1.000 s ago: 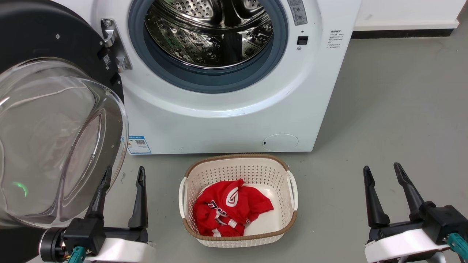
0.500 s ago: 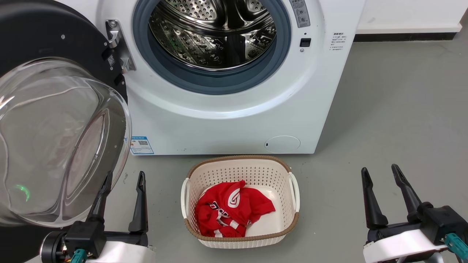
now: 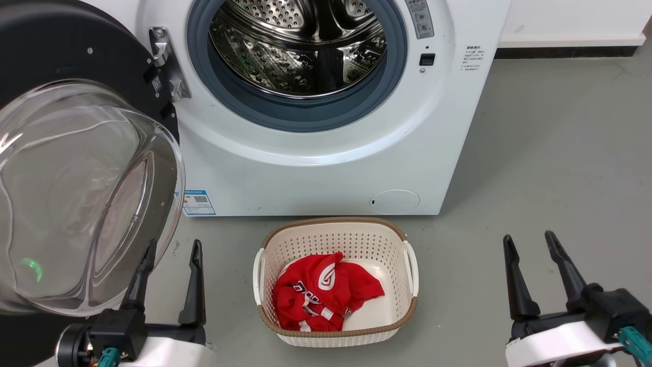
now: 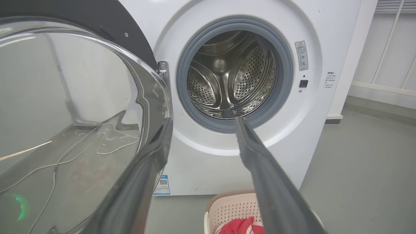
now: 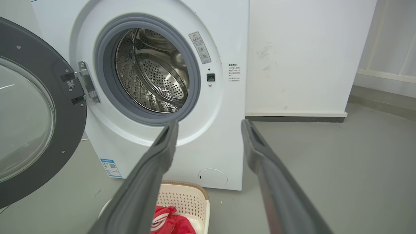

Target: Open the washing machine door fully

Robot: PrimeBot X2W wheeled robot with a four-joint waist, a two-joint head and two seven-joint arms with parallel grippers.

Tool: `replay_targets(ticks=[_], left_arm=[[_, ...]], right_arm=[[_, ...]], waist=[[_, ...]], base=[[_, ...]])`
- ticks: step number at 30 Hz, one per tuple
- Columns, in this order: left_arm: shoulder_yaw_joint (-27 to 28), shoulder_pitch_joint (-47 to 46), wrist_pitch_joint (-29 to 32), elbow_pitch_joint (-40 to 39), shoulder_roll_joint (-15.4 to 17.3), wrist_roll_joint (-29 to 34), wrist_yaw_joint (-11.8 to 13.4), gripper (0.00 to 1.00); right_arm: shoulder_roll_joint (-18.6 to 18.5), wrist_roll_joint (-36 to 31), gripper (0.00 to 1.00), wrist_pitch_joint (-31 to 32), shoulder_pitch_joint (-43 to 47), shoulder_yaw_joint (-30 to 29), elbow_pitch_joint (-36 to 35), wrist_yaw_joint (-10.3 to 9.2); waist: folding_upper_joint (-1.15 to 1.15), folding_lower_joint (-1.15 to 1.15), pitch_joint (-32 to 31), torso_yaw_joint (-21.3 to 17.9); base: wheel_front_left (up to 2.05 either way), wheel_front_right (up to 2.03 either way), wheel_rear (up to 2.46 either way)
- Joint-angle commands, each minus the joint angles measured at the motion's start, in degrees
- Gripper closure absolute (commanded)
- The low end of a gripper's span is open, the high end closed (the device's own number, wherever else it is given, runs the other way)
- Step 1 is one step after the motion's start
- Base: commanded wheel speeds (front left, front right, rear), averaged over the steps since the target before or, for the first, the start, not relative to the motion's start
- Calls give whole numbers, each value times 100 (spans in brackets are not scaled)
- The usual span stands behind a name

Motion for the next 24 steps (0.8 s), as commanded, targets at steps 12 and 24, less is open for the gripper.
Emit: replay_targets(ticks=[12, 24], left_arm=[[48, -128, 295, 320, -7, -1139, -12, 100], [82, -262, 594, 514, -5, -2418, -28, 100]], right_arm=[[-69, 1181, 100, 172, -64, 20, 218, 0], [-137, 2502, 100, 389, -222, 11, 414, -1]], waist=[[0, 0, -15, -2], [0, 0, -37, -8]], base=[[0, 0, 0], [0, 0, 0]])
